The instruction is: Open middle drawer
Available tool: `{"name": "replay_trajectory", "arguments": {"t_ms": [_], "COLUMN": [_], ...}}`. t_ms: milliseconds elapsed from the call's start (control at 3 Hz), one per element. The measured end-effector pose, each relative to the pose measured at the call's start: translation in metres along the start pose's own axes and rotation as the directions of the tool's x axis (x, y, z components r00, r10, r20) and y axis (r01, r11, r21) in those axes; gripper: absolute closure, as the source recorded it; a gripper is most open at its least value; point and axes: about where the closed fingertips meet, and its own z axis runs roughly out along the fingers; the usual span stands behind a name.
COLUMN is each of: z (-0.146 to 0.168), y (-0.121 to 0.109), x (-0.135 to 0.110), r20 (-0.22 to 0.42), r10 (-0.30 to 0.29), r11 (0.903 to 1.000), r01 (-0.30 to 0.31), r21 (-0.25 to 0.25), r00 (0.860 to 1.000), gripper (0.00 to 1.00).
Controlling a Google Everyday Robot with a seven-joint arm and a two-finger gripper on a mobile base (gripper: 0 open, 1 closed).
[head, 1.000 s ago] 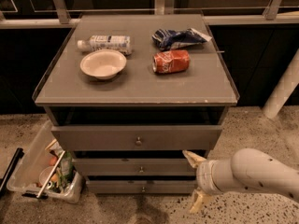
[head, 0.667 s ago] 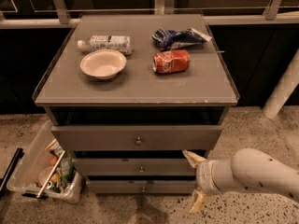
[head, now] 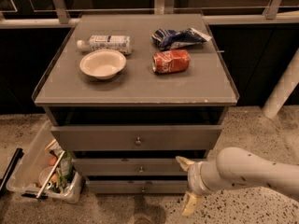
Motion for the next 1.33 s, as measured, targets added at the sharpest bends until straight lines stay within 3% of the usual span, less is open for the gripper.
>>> {"name": "replay_trajectory", "arguments": {"t_ms": [333,667,1000,1333], "z": [0.035,0.060,0.066,0.066], "y": [0.003,0.003,-0.013,-0.013], "x": [0.018,0.041,0.058,0.058], "r20": [-0.006,0.006,0.060,0.060], "r10": [0.033,0.043,0.050,0.049], "r11": [0.9989,0.9990,0.9979,0.9979], "r01": [-0.034,-0.043,-0.052,-0.052], "r21": [-0.032,-0.013,0.038,0.038], "r00": [0.999,0.999,0.997,0.997], "gripper": [0.00,0.00,0.00,0.00]}}
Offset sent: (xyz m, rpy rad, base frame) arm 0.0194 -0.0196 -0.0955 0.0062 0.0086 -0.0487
